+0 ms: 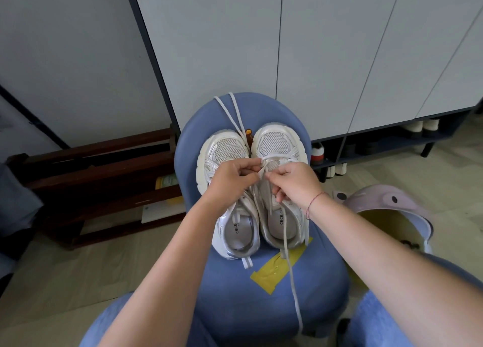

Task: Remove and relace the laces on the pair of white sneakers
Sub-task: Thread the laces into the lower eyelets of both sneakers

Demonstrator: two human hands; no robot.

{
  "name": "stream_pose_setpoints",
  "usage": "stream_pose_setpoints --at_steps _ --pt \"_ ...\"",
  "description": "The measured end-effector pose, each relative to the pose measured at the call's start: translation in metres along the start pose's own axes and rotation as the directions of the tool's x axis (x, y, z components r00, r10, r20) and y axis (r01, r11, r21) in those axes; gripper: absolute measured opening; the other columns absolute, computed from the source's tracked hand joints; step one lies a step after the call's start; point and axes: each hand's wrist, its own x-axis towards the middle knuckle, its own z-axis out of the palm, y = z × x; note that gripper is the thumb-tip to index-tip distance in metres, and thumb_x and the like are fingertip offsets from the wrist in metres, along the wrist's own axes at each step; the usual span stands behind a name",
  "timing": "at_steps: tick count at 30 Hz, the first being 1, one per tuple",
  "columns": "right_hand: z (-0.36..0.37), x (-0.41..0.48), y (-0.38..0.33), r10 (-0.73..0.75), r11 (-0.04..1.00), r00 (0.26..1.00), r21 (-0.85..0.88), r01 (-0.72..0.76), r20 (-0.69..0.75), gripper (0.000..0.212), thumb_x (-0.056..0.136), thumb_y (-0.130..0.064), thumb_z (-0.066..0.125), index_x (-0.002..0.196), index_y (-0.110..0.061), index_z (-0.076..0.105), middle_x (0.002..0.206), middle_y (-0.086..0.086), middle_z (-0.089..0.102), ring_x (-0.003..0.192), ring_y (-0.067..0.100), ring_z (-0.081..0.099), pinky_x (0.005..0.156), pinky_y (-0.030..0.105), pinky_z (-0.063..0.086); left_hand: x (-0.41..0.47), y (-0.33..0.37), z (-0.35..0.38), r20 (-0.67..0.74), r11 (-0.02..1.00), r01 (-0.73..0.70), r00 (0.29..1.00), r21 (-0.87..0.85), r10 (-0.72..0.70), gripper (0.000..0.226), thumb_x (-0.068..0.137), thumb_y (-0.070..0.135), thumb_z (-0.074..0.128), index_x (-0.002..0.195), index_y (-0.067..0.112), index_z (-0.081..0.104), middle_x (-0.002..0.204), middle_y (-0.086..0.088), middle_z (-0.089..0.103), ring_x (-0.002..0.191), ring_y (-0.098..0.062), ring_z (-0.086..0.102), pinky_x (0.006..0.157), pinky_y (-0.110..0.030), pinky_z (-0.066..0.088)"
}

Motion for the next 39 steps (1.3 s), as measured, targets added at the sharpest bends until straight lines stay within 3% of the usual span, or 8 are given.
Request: stream_pose_setpoints --at_steps 11,18,24,27,29,34,37,39 --pt "0.003 0.01 -0.001 0.067 0.997 0.993 0.027 -0.07 0.097 0.02 0.09 -0.012 0.06 0.075 0.0 0.065 0.052 0.003 0.053 0.032 0.005 0.039 0.038 0.014 0.035 -0.001 -0.001 0.002 -0.017 1.0 -0.015 1.0 0.024 0.015 0.035 0.091 -0.001 0.063 0.124 0.011 0.066 0.098 0.006 0.066 0.085 0.0 0.061 0.083 -0.01 0.05" --pt "-0.015 -0.007 -0.009 0.02 0.973 0.941 -0.222 0.059 0.339 0.019 0.085 -0.007 0.063 0.066 -0.006 0.061 0.047 -0.003 0.052 0.034 0.005 0.039 0.039 0.012 0.034 -0.002 -0.002 0.003 -0.032 1.0 -0.01 0.999 0.001 0.011 0.036 0.091 -0.004 0.061 0.123 0.01 0.067 0.097 0.006 0.066 0.083 0.0 0.06 0.081 -0.01 0.051" --pt "-0.027 -0.049 -0.009 0.202 0.964 0.657 -0.266 -0.003 0.726 0.017 0.087 -0.009 0.065 0.07 -0.01 0.063 0.049 -0.002 0.055 0.035 0.004 0.04 0.041 0.011 0.033 -0.001 -0.001 0.003 -0.038 1.0 -0.009 0.999 -0.015 0.008 0.036 0.091 -0.006 0.059 0.122 0.01 0.068 0.099 0.003 0.067 0.086 -0.005 0.06 0.085 -0.015 0.051" --pt "-0.026 -0.066 -0.004 0.308 0.929 0.483 -0.369 0.033 0.819 0.009 0.086 -0.011 0.066 0.078 -0.009 0.066 0.052 -0.003 0.056 0.038 0.004 0.042 0.044 0.011 0.036 -0.001 -0.001 0.003 -0.033 1.0 -0.004 0.999 -0.022 0.003 0.036 0.091 -0.005 0.059 0.123 0.01 0.067 0.099 0.004 0.066 0.087 -0.004 0.06 0.081 -0.011 0.051" --pt "-0.023 -0.071 0.002 0.364 0.905 0.444 -0.424 0.041 0.819 0.006 0.086 -0.012 0.066 0.081 -0.009 0.066 0.053 -0.003 0.058 0.038 0.004 0.045 0.045 0.011 0.037 -0.002 0.0 0.003 -0.029 1.0 0.0 1.0 -0.026 -0.001 0.035 0.092 -0.005 0.059 0.123 0.01 0.067 0.099 0.004 0.066 0.084 -0.003 0.06 0.078 -0.01 0.051" --pt "-0.025 -0.061 0.007 0.333 0.89 0.714 -0.455 -0.023 0.616 0.018 0.091 -0.011 0.058 0.094 0.005 0.066 0.053 -0.001 0.062 0.04 0.006 0.057 0.04 0.013 0.036 -0.001 0.0 0.003 -0.03 1.0 -0.007 1.0 -0.023 0.006 0.036 0.091 -0.006 0.06 0.123 0.008 0.066 0.098 0.003 0.066 0.083 -0.003 0.059 0.079 -0.01 0.05" --pt "-0.026 -0.055 -0.005 0.112 0.982 0.908 -0.188 -0.037 0.405 0.011 0.092 -0.006 0.056 0.091 0.0 0.065 0.057 0.006 0.064 0.04 0.012 0.057 0.038 0.017 0.038 0.0 0.0 0.003 -0.027 1.0 -0.01 1.0 -0.021 0.009 0.036 0.09 -0.006 0.061 0.123 0.008 0.066 0.097 0.004 0.065 0.081 -0.002 0.059 0.079 -0.011 0.05" --pt "-0.023 -0.048 -0.011 0.011 1.0 0.977 -0.001 -0.011 0.211 0.009 0.092 -0.004 0.055 0.097 -0.006 0.062 0.057 0.008 0.063 0.04 0.015 0.056 0.038 0.019 0.039 0.0 0.0 0.003 -0.026 1.0 -0.012 1.0 -0.017 0.011 0.036 0.09 -0.006 0.061 0.123 0.008 0.066 0.097 0.005 0.065 0.082 -0.001 0.059 0.078 -0.009 0.05"
